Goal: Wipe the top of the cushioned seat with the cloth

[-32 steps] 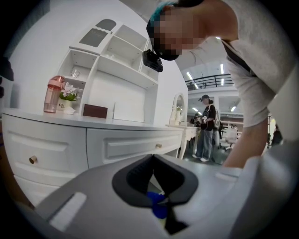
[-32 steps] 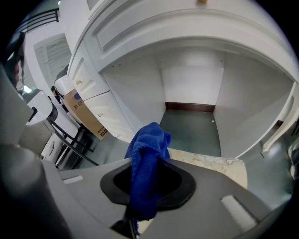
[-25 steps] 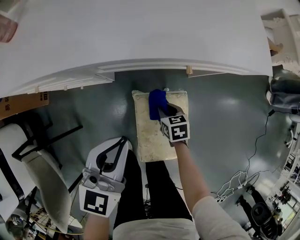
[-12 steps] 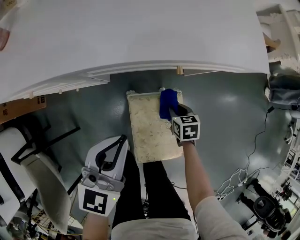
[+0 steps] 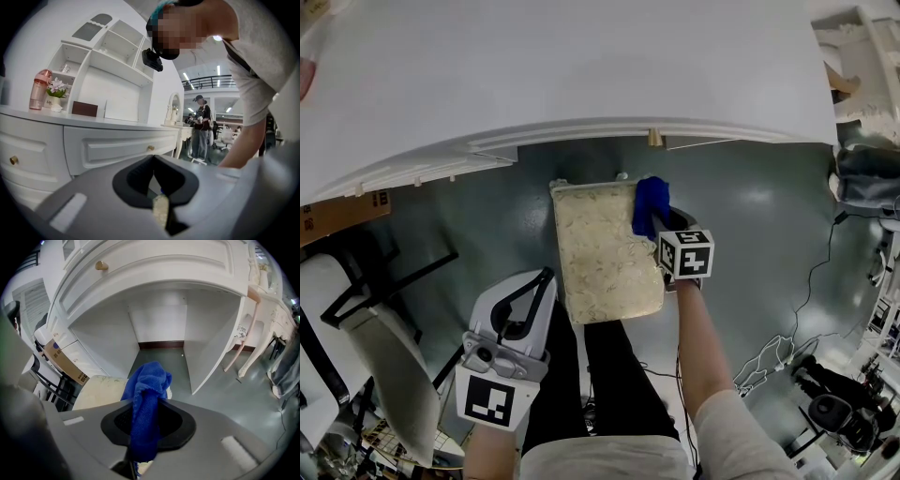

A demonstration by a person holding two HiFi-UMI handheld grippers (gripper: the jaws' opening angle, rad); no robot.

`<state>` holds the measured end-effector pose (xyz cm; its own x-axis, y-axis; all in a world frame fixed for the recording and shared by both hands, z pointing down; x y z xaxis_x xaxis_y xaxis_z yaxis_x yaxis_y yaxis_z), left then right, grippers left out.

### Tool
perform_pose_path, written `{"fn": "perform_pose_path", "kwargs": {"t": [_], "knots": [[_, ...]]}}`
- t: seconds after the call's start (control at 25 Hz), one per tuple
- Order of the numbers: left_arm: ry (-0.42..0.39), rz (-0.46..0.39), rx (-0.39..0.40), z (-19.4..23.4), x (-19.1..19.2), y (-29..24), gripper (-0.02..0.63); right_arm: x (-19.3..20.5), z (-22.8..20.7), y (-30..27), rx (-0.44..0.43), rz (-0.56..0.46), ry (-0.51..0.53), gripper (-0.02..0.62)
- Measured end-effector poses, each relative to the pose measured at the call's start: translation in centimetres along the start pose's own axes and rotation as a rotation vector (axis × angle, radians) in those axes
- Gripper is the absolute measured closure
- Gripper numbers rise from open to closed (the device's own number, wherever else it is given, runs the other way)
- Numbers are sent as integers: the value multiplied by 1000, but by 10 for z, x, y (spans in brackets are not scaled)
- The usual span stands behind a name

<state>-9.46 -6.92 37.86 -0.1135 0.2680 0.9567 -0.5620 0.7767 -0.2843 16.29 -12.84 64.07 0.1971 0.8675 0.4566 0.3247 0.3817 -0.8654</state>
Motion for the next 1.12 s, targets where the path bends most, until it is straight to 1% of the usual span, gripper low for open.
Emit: {"fn": "perform_pose_path", "kwargs": {"t": [0.28, 0.56, 0.8, 1.12], "knots": [[-7, -3, 11, -4, 0, 0, 606, 10, 2, 4, -11, -7, -19, 532], [-9, -6, 24, -4, -1, 1, 606, 37, 8, 16, -18, 4, -29, 534], [-13, -9, 33, -4, -1, 5, 606, 59, 14, 26, -27, 21, -15, 534], [-6, -11, 30, 1, 2, 16, 606, 54, 24, 23, -13, 64, 50, 534]]}}
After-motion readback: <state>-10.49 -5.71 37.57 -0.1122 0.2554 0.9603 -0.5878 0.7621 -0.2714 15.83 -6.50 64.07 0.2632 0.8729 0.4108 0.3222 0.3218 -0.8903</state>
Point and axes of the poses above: the fingertips, and each gripper's own axes: y backward along the fingers, z to its left, x out of its underside, the point moved 5 cm from there along y, backward along the fingers, and after that the axes turned 3 degrees about -x, right-handed, at the moved point
